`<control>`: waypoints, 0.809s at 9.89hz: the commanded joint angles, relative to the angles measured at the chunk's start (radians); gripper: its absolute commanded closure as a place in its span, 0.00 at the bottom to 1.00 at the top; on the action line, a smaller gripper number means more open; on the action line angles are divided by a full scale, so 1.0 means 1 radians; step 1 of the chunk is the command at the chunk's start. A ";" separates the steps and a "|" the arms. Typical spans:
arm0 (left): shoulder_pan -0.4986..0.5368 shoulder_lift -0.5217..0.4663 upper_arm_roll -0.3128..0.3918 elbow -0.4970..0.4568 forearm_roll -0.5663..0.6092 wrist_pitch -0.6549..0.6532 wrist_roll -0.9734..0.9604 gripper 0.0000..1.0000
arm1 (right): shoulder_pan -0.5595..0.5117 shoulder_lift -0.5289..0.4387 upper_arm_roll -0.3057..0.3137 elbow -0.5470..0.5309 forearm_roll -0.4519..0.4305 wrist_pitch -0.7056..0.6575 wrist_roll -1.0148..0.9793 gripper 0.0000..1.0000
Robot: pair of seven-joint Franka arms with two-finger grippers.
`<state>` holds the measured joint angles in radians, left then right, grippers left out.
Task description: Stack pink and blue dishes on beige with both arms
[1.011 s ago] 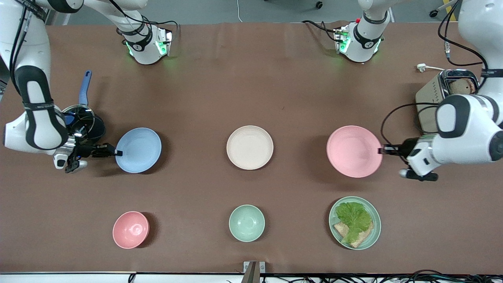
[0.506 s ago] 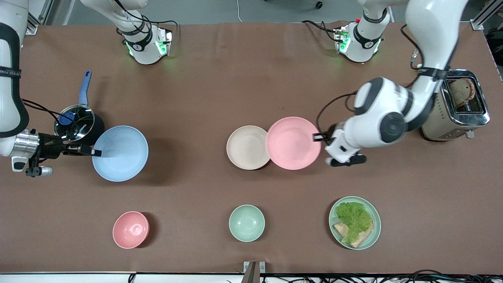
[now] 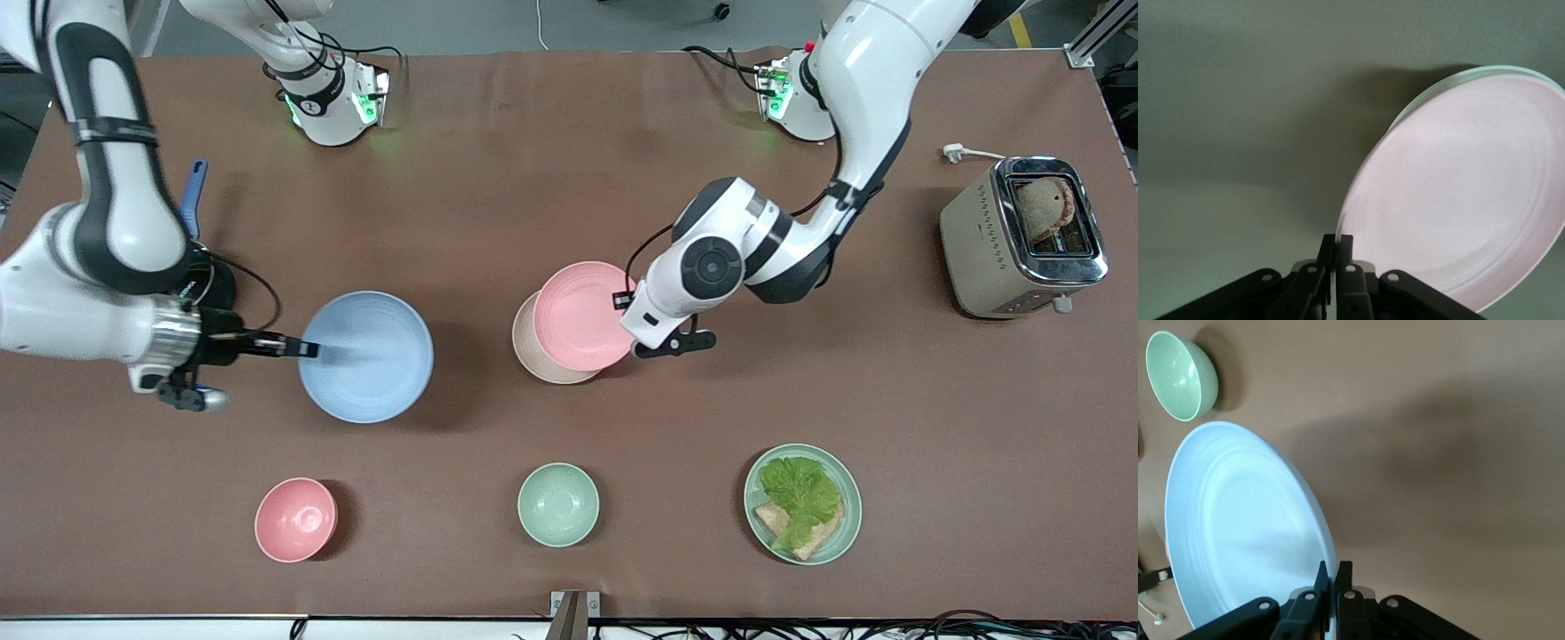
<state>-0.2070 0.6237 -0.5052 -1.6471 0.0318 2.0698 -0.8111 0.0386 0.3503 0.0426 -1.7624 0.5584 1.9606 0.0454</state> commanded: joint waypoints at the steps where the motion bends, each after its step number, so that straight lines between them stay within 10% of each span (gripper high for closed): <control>1: -0.027 0.073 0.013 0.020 0.031 0.056 -0.007 0.99 | -0.009 -0.027 0.090 -0.083 -0.026 0.099 0.066 1.00; 6: -0.028 0.116 0.013 0.020 0.091 0.107 -0.014 0.97 | 0.001 -0.027 0.244 -0.210 -0.026 0.296 0.145 1.00; 8: -0.029 0.126 0.013 0.021 0.079 0.128 -0.016 0.64 | 0.007 -0.027 0.292 -0.245 -0.026 0.362 0.180 0.99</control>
<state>-0.2228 0.7119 -0.5025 -1.6415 0.0977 2.1777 -0.8115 0.0514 0.3511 0.3009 -1.9636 0.5482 2.2810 0.1792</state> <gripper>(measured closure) 0.881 0.947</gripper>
